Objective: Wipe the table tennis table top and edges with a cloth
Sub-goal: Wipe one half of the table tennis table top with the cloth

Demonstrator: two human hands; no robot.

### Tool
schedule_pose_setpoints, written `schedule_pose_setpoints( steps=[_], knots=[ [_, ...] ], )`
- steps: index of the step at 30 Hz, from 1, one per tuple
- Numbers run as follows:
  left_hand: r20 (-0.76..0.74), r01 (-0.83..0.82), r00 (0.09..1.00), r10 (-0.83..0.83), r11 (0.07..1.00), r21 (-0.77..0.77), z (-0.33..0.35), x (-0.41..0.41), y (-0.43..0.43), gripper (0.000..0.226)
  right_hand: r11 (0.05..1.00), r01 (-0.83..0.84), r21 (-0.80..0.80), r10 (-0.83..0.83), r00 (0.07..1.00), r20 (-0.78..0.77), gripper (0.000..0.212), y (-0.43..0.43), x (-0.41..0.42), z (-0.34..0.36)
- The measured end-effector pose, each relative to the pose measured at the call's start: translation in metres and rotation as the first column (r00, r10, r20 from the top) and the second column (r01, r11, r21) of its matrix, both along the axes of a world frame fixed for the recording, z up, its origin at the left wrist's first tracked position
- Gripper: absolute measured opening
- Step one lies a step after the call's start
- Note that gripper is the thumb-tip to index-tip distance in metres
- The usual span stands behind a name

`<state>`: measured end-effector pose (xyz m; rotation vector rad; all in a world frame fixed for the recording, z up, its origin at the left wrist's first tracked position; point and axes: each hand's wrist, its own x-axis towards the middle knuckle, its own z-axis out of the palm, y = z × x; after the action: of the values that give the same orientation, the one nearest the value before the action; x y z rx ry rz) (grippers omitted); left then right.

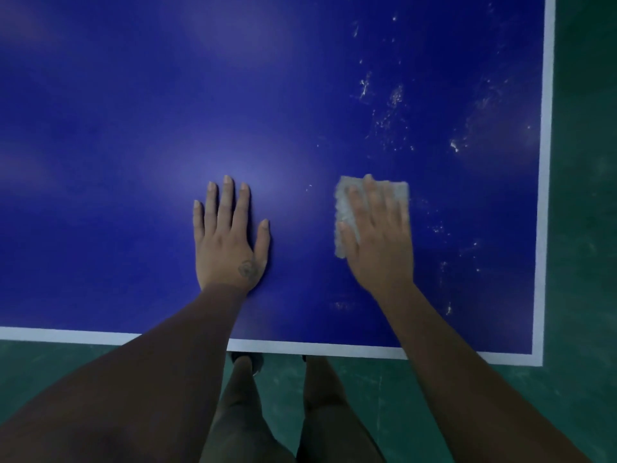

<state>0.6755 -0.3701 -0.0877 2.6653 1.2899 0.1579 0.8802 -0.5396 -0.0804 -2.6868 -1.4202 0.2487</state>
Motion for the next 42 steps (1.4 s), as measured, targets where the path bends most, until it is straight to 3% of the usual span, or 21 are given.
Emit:
schedule_pose_setpoints(
  steps=[4, 7, 10, 13, 18, 23, 27, 29, 33, 37, 42],
  knots=[
    [0.0, -0.007, 1.0, 0.007, 1.0, -0.006, 0.0, 0.0, 0.0, 0.07, 0.974, 0.218, -0.056, -0.217, 0.976, 0.019, 0.063, -0.055, 0.039, 0.004],
    [-0.016, -0.011, 1.0, 0.01, 1.0, -0.008, 0.001, 0.0, 0.0, 0.07, 0.946, 0.307, -0.101, -0.312, 0.949, -0.038, 0.067, -0.061, 0.02, 0.009],
    [-0.025, -0.017, 1.0, 0.017, 1.0, -0.008, 0.001, 0.001, 0.0, 0.07, 0.965, 0.233, -0.123, -0.244, 0.967, -0.075, 0.07, -0.037, -0.028, 0.012],
    [-0.018, -0.021, 1.0, 0.021, 1.0, -0.003, 0.001, 0.001, -0.001, 0.07, 0.992, 0.041, -0.118, -0.053, 0.993, -0.108, 0.072, -0.021, -0.078, 0.013],
    [-0.004, -0.024, 1.0, 0.024, 1.0, -0.001, 0.001, 0.002, -0.001, 0.068, 0.968, -0.228, -0.106, 0.217, 0.97, -0.111, 0.072, -0.075, -0.085, 0.008],
    [-0.006, -0.029, 1.0, 0.029, 1.0, 0.0, 0.003, 0.002, -0.002, 0.069, 0.991, -0.018, -0.129, 0.007, 0.996, -0.086, 0.068, -0.154, -0.01, 0.007],
    [-0.005, -0.03, 1.0, 0.03, 1.0, 0.002, 0.003, 0.002, -0.002, 0.068, 0.98, 0.127, -0.153, -0.138, 0.989, -0.061, 0.071, -0.145, 0.002, 0.013],
    [-0.005, -0.032, 0.999, 0.032, 1.0, 0.0, 0.003, 0.003, -0.002, 0.068, 0.985, 0.099, -0.141, -0.113, 0.989, -0.094, 0.071, -0.112, -0.013, 0.015],
    [0.001, -0.025, 1.0, 0.025, 1.0, 0.008, 0.002, 0.003, -0.002, 0.068, 0.989, -0.104, -0.108, 0.093, 0.99, -0.101, 0.072, -0.039, -0.052, 0.012],
    [0.015, -0.027, 1.0, 0.027, 1.0, 0.005, 0.001, 0.002, -0.001, 0.066, 0.966, -0.239, -0.098, 0.23, 0.968, -0.102, 0.072, -0.024, -0.056, 0.01],
    [0.024, -0.029, 0.999, 0.029, 1.0, 0.004, 0.001, 0.002, 0.0, 0.066, 0.994, -0.059, -0.094, 0.053, 0.997, -0.056, 0.068, -0.07, 0.008, 0.009]
  ],
)
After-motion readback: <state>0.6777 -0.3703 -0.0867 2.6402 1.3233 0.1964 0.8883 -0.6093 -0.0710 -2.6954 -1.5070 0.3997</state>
